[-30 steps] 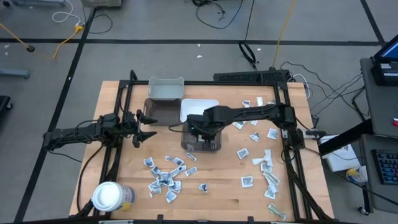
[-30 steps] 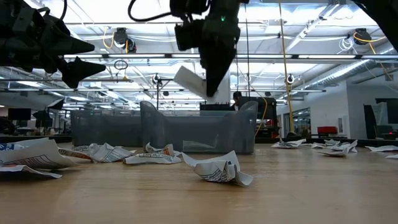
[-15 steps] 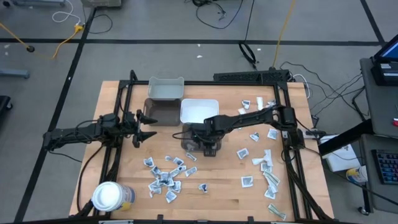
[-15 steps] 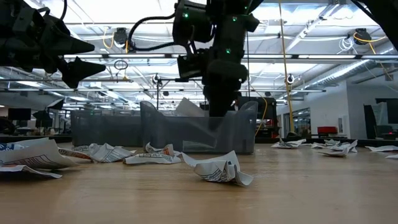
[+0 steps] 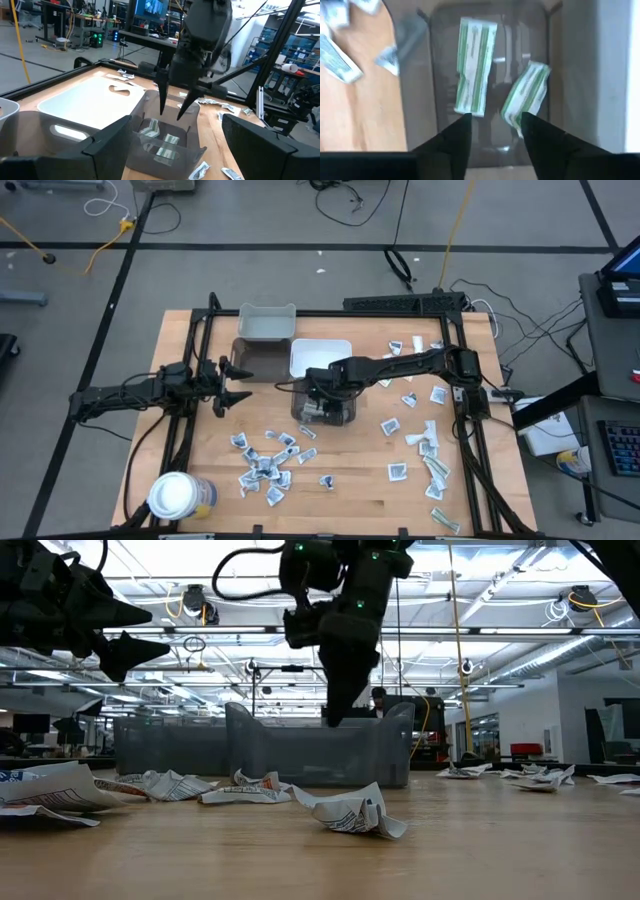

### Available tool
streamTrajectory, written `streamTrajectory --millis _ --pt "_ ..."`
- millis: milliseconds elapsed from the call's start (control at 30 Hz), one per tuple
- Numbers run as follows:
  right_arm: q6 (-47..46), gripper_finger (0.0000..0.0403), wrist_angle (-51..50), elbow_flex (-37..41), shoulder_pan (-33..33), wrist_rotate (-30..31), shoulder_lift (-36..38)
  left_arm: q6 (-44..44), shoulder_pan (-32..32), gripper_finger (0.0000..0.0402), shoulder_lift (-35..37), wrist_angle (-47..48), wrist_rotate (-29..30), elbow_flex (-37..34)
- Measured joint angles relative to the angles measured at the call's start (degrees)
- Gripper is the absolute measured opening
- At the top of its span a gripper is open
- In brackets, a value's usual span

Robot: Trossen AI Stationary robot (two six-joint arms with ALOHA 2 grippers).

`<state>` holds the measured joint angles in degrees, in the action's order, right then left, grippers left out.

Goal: Pick & Place First Aid Supplies
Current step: Put the green bandage pack into the right black bin

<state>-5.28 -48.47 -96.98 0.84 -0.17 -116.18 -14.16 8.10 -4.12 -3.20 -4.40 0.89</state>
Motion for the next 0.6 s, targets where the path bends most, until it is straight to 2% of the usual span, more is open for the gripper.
streamTrajectory --millis 133,300,467,600 --pt "0.69 0.0199 -0.22 0.07 -0.11 -0.06 -0.11 0.00 0.02 0.0310 0.00 0.02 0.00 0.01" --pt "2.75 0.0202 -0.42 0.07 -0.09 0.04 0.09 0.00 0.00 0.0310 0.00 0.02 0.00 0.02" --pt "1.03 0.0202 -5.05 0.21 -0.34 -0.26 5.27 0.00 0.00 0.0310 0.00 0.02 0.00 0.01" --pt "0.60 0.0201 -7.49 3.55 -1.98 -1.23 10.26 -0.01 0.02 0.0310 0.00 0.02 0.00 0.02"
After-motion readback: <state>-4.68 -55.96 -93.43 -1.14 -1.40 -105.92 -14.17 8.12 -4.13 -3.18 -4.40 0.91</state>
